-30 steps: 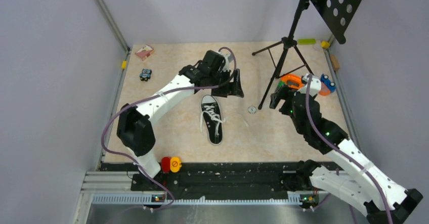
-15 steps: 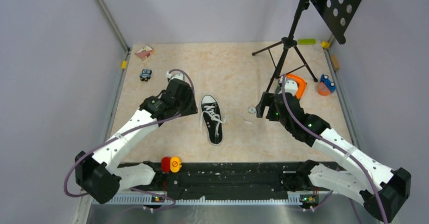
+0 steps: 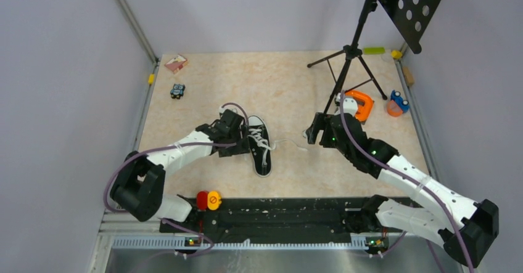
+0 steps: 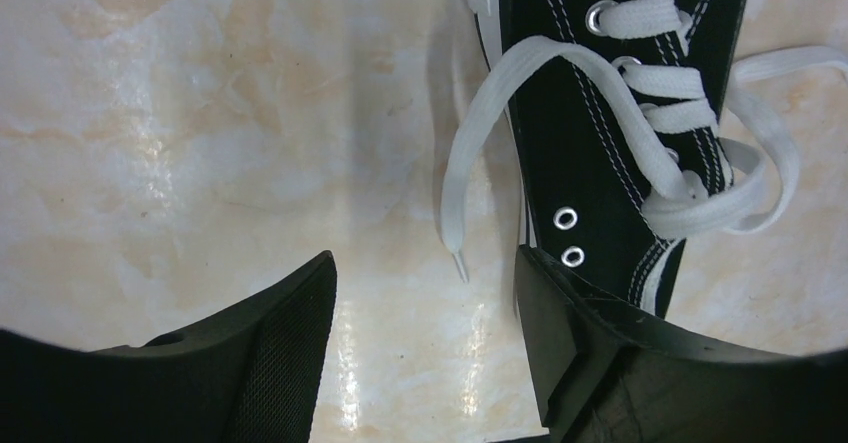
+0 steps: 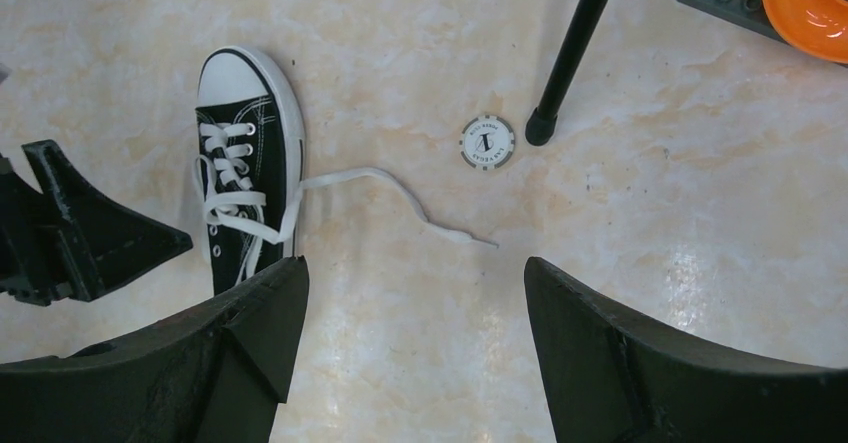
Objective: Tie the shoes
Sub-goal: Tie the shoelace on the shoe.
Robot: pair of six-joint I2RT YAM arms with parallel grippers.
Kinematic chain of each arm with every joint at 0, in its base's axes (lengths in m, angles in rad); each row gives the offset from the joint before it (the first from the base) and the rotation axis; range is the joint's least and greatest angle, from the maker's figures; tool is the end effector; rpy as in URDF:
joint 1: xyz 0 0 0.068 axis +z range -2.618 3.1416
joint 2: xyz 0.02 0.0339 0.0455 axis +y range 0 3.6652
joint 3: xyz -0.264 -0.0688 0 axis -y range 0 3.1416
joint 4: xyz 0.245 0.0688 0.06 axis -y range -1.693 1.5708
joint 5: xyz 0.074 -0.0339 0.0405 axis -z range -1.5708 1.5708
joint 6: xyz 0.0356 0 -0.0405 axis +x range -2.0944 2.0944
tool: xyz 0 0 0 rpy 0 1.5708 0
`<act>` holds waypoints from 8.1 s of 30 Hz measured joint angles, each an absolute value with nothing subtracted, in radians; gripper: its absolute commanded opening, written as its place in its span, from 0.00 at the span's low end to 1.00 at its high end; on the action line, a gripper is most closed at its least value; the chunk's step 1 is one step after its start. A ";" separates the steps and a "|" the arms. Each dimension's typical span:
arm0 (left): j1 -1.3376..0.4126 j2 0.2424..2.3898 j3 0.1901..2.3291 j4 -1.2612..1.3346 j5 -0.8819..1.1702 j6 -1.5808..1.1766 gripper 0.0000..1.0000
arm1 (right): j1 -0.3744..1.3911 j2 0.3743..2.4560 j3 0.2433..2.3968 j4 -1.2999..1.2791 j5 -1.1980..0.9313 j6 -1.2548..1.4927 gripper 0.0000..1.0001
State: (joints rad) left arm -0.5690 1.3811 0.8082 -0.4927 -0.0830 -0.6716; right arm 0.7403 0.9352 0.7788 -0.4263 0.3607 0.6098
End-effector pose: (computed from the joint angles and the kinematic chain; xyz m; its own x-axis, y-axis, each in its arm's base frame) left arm 0.2220 -0.1385 0.1946 -0.8902 -0.1668 -0.4240 -0.0649 0.9675 -0.2444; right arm 0.1593 0.1285 0.2880 -0.5699 0.2052 -0.7957 -0.1063 0.9418 0.3190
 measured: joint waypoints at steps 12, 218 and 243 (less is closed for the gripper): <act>-0.569 1.567 0.871 -0.465 -0.117 -0.652 0.57 | 0.744 0.895 0.772 -0.435 0.372 0.627 0.80; 0.163 1.021 0.811 -0.643 0.629 -0.488 0.00 | 0.826 1.474 0.654 0.081 0.275 1.528 0.48; 0.158 0.987 0.806 -0.667 0.551 -0.457 0.00 | 0.779 1.667 0.654 0.247 0.075 1.901 0.49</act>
